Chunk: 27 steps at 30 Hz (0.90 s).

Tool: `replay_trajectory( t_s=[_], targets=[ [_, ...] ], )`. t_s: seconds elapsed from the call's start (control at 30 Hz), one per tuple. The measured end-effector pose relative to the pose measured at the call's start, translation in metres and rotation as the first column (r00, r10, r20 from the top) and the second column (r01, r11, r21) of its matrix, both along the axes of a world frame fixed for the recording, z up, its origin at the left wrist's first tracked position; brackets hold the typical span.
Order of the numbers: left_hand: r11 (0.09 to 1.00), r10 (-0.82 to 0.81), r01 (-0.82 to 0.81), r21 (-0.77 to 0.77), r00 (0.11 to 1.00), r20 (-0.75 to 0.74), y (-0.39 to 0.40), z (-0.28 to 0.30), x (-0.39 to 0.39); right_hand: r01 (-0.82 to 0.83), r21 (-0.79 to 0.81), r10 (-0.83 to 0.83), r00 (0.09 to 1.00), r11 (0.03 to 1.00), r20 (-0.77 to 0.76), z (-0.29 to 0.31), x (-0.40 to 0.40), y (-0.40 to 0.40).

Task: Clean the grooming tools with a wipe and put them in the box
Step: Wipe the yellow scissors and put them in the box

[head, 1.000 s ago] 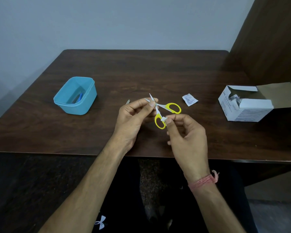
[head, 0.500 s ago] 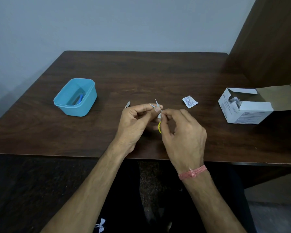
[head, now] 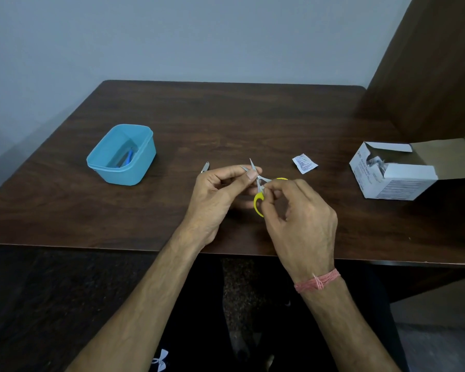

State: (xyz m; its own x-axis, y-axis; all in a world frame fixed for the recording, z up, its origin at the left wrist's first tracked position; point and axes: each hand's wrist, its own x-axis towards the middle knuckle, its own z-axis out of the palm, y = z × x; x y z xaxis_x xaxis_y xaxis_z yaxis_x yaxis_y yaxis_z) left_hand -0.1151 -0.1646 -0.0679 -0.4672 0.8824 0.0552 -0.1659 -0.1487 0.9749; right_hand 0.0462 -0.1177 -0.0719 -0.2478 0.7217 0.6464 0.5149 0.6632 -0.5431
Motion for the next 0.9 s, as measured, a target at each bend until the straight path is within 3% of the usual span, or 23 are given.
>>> replay_trajectory(
  t_s=[0.4, 0.6, 0.8, 0.9],
  targets=[
    [0.999, -0.035, 0.035, -0.029, 0.999, -0.024, 0.001, 0.002, 0.002, -0.049, 0.098, 0.046, 0.998, 0.994, 0.030, 0.003, -0.001, 0.007],
    [0.995, -0.096, 0.091, -0.043, 0.986, -0.137, 0.001, -0.001, 0.002, -0.102, -0.040, 0.097, 0.989, 0.994, -0.113, 0.008, -0.003, 0.012],
    [0.991, -0.127, 0.112, -0.070, 0.955, -0.269, 0.002, -0.003, 0.004, -0.109, 0.008, 0.107, 0.988, 0.994, 0.111, 0.019, 0.000, 0.026],
    [0.990, -0.131, 0.108, -0.094, 0.948, -0.291, 0.002, -0.005, 0.005, -0.088, 0.040, 0.082, 0.988, 0.995, 0.134, 0.021, 0.004, 0.034]
  ],
)
